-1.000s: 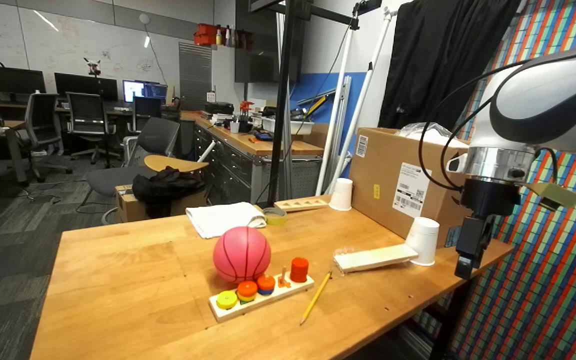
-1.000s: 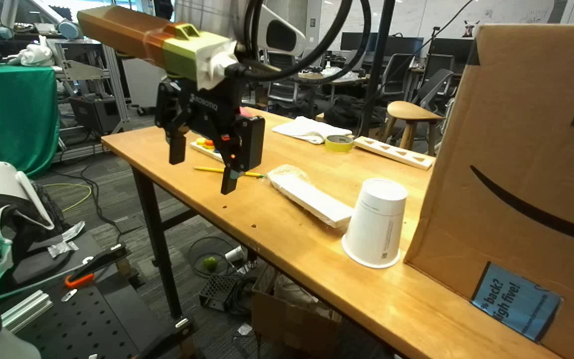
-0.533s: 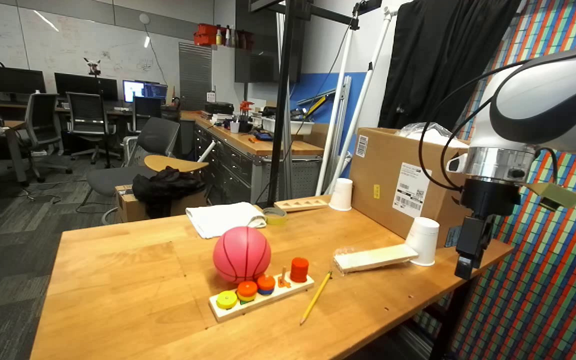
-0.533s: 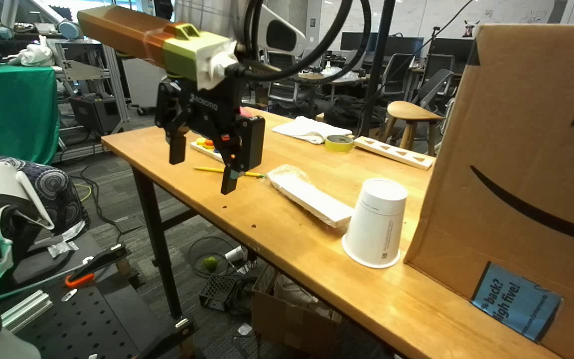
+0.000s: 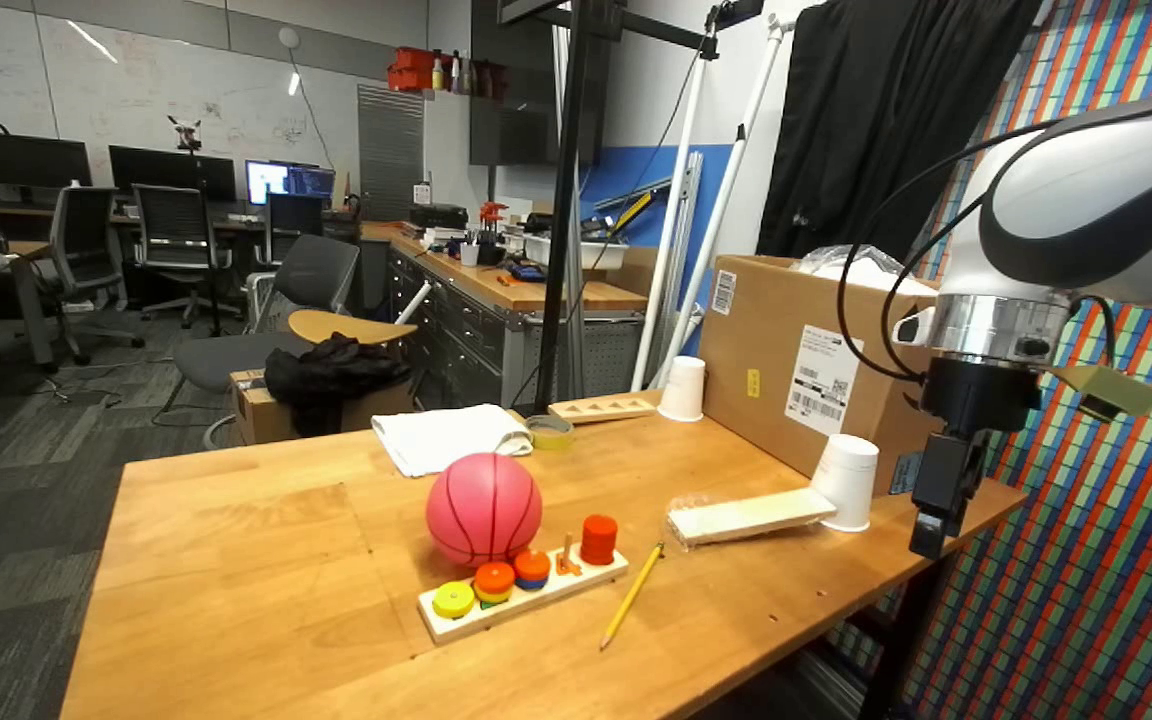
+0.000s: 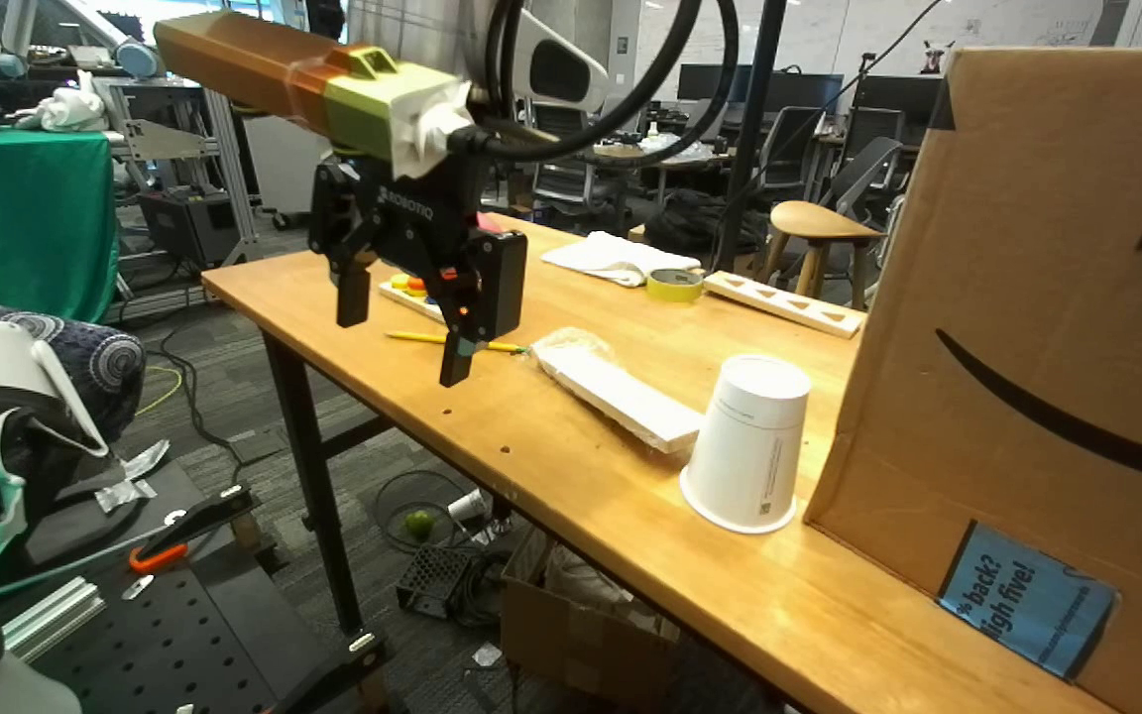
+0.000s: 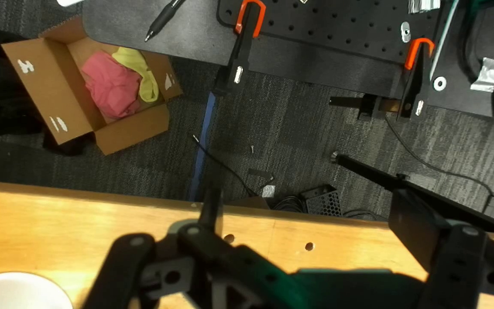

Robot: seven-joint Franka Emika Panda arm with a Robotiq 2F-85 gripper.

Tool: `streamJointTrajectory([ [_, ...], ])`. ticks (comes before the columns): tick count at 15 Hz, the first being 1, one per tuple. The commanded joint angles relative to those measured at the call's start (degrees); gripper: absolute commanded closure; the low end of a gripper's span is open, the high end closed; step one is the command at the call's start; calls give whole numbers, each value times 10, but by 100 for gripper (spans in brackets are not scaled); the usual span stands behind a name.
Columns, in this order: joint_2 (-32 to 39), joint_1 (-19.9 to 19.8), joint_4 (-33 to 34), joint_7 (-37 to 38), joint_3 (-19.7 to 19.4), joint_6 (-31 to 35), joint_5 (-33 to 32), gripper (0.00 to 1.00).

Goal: Move the ball towards the box

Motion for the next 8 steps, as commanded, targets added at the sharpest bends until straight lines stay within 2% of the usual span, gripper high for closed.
streamJointTrajectory([
  [1,-1,-2,0,0,14,3,7,0],
  [8,-9,87,16,24,116,45,37,0],
])
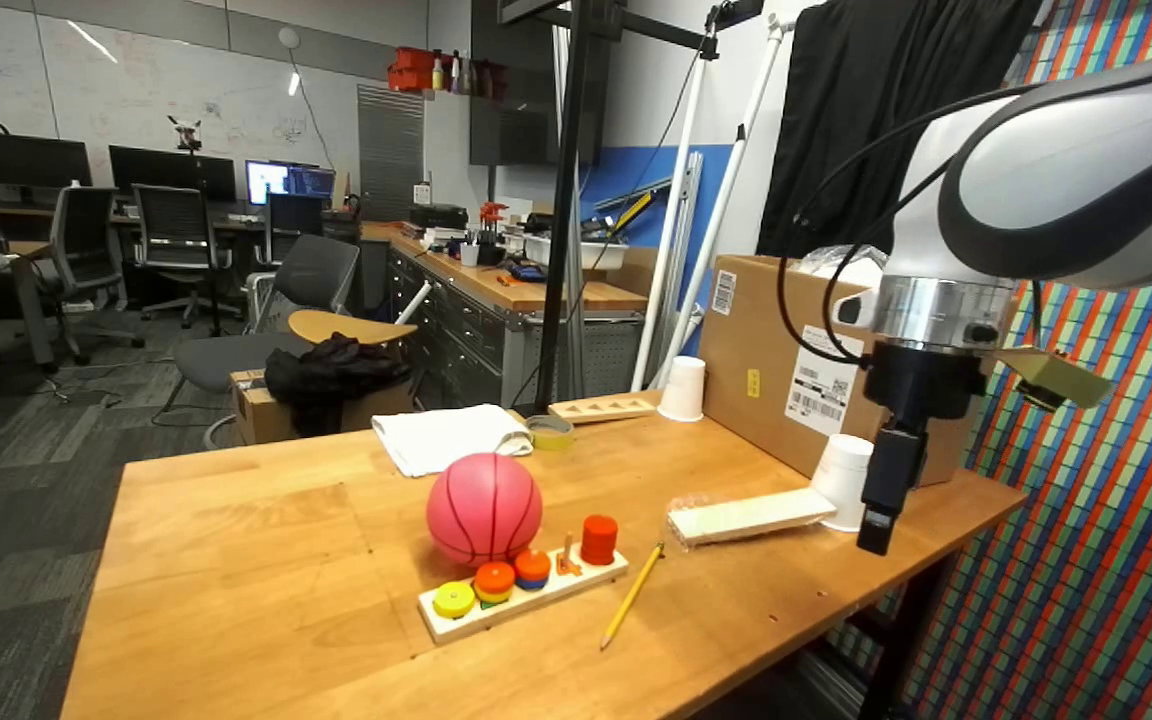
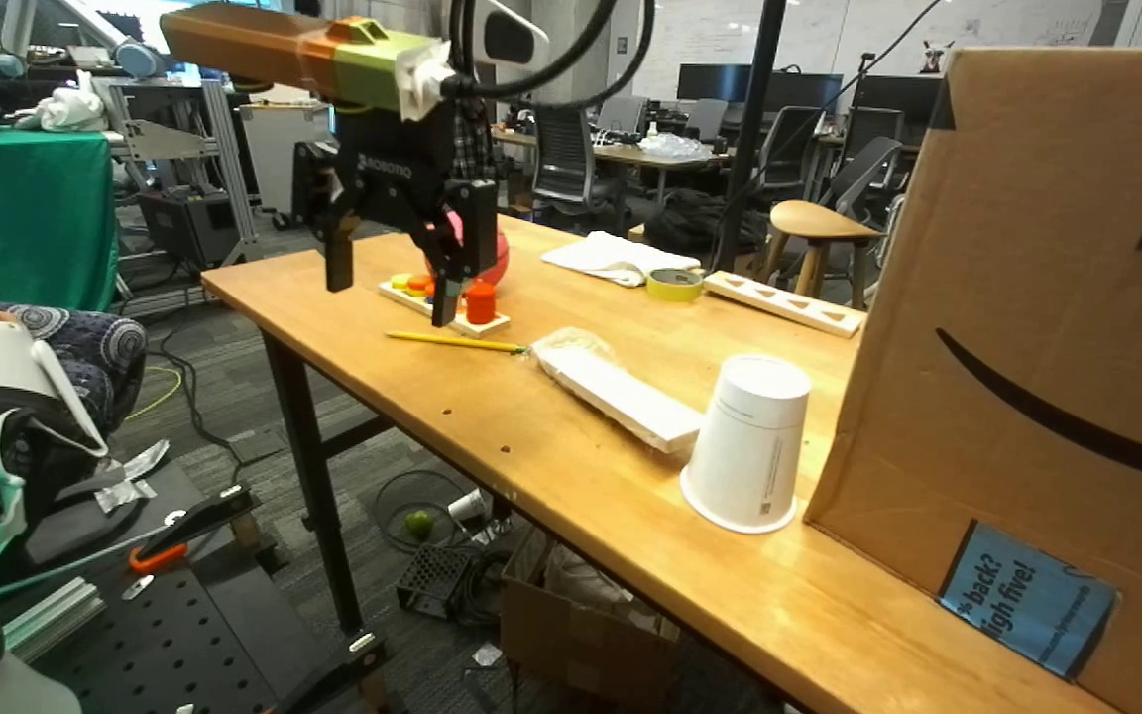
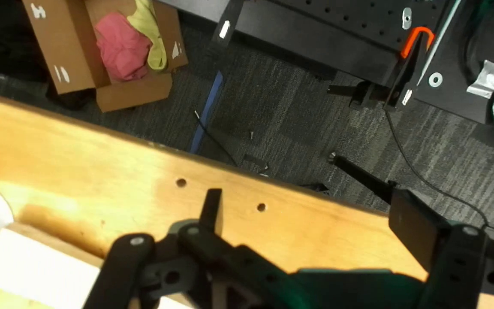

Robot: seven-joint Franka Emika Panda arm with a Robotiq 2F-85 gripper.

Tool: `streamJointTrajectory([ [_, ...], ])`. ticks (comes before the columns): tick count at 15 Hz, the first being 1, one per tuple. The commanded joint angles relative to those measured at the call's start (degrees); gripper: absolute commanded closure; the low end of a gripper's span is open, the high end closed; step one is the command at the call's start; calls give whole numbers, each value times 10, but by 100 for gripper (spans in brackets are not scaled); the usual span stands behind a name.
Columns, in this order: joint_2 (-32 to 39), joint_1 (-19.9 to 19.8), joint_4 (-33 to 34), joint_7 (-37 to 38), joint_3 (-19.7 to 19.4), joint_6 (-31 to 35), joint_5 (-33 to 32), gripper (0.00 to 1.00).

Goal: Move the ball towards the box

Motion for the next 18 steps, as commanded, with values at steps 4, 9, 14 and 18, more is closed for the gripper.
streamJointTrajectory([
  [4,20,101,42,30,92,56,32,0],
  [9,77,168,90,13,122,122,59,0],
  [14,162,206,159,-19,140,179,66,0],
  [18,228,219,230,-60,158,197,63,0],
])
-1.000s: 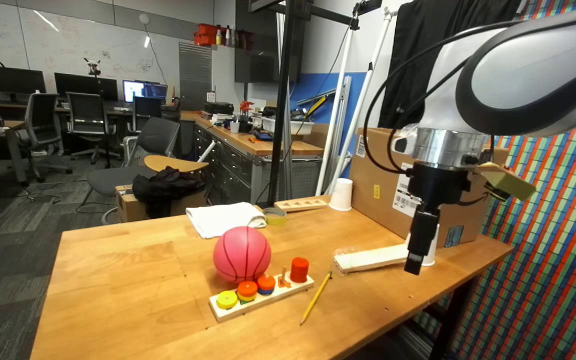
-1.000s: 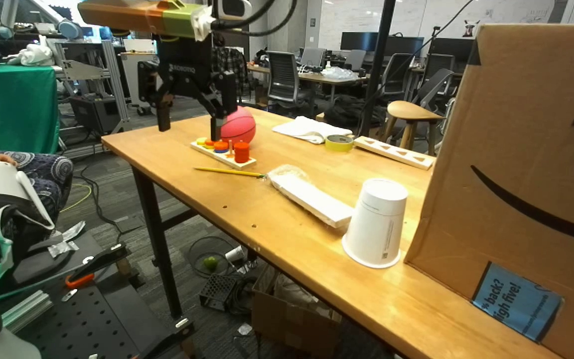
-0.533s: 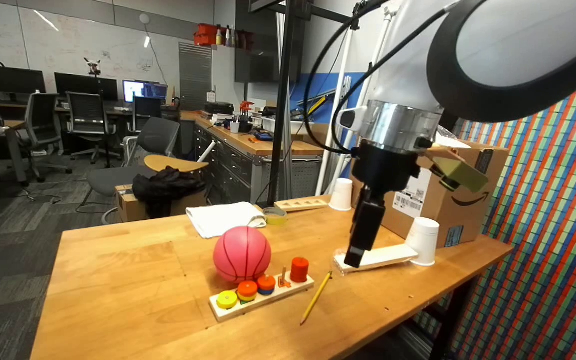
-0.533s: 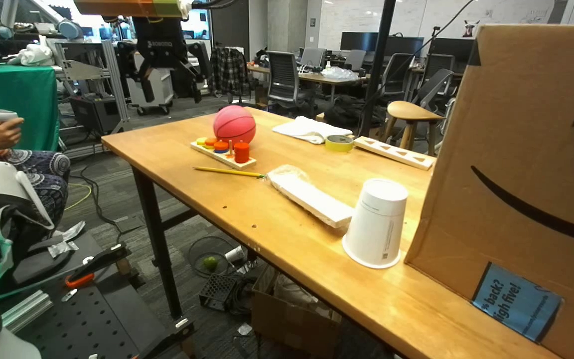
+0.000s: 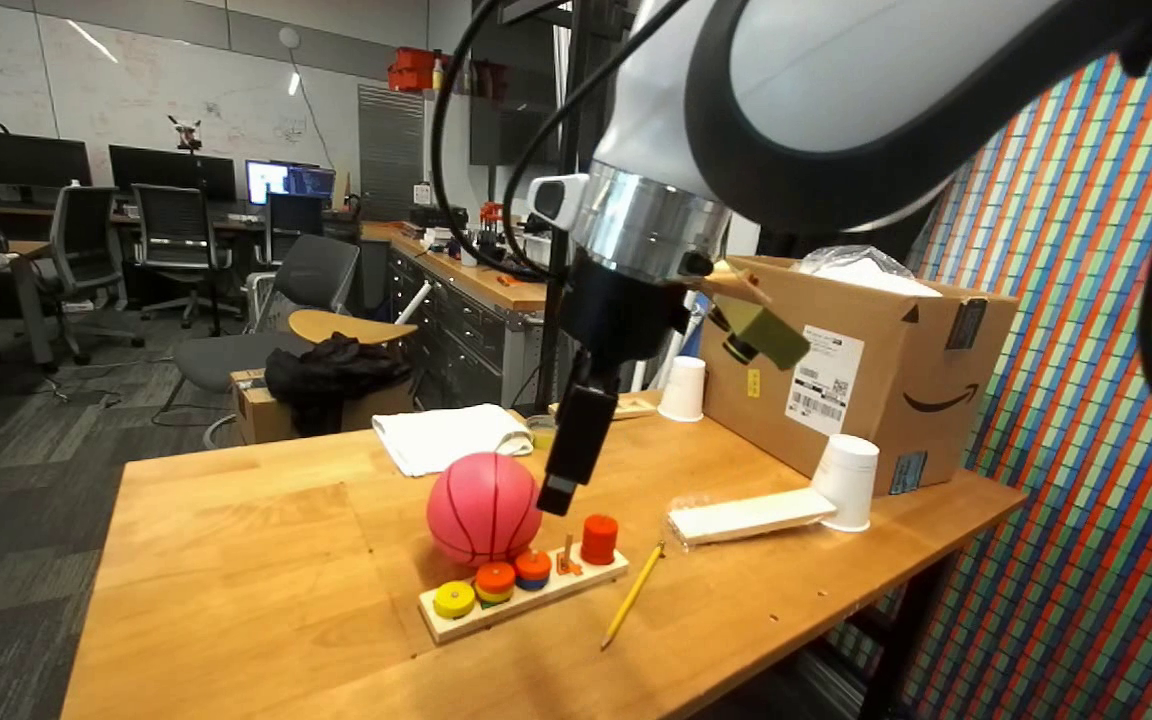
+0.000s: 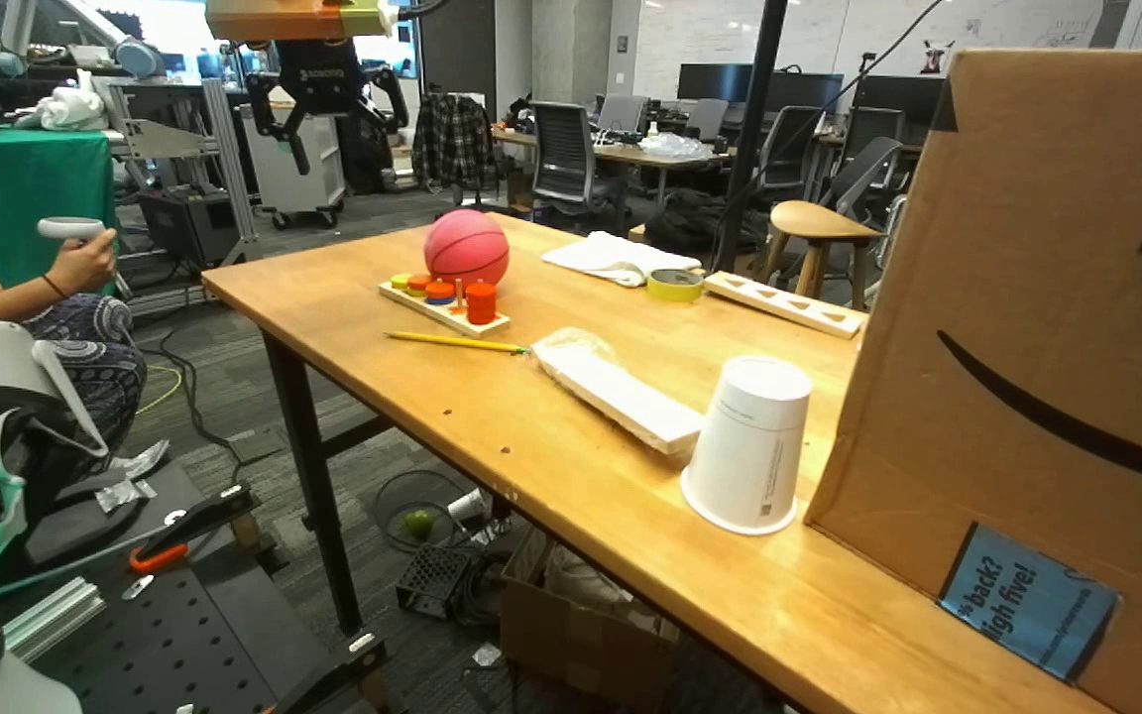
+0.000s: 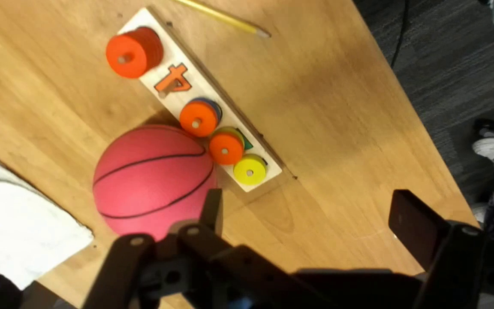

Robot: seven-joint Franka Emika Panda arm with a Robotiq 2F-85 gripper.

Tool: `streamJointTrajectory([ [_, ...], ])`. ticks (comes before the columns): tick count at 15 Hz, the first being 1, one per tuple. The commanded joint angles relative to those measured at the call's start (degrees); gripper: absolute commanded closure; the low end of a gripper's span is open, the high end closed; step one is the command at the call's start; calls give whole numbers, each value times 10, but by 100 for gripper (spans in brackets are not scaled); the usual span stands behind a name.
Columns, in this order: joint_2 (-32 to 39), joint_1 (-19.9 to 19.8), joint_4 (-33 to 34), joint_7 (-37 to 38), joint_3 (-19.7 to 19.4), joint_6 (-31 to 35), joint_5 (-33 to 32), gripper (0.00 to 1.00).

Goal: Move the ball towards the box

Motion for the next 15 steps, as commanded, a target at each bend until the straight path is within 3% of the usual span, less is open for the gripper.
streamJointTrajectory([
  [1,72,7,86,-53,18,14,14,0],
  [7,163,3,196,-149,62,25,15,0],
  [15,289,-34,304,-267,102,11,34,0],
])
